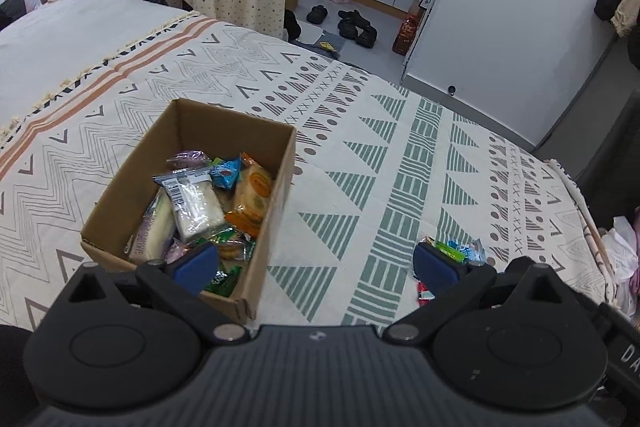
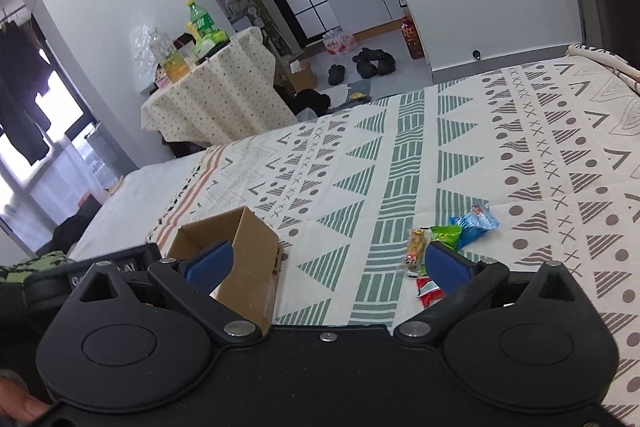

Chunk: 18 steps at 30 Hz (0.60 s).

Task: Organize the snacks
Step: 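Withdraw both tools from the box toward the last snacks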

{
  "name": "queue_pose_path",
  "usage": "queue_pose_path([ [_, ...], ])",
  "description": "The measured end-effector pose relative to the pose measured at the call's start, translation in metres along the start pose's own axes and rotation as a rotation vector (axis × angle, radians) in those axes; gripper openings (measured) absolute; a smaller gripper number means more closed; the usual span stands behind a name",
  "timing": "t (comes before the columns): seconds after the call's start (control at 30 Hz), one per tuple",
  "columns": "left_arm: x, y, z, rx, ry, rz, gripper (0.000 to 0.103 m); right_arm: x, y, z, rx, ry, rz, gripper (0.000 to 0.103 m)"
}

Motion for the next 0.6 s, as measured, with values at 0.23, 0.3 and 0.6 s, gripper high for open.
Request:
queue_pose_path([
  [0.23,0.002,-0.013,-0.012,-0.002,-0.003,0.018,0.103,-0.010,-0.024,-0.005,0.037,-0.010,-0.004,0.103],
  [0.3,0.004,-0.017,-0.016,-0.005,0.003,0.024,0.103,-0.013,-0.031,-0.006,0.039,-0.006,-0.001,0.103],
  [0.6,0.016,-0.039,-0.032,0.030,0.025,0.029,0.103,-0.028,-0.076,-0.005,0.107,-0.029,-0.034,0.103],
])
Point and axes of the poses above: each gripper's, at about its wrist camera, not at the fingertips, and x roughly the way its jaws point, y to its left, z to its top, the point moved 8 cm from there along x, roughly the way its jaws point, and after that the axes turned 15 degrees about -x, right-handed, at the moved point
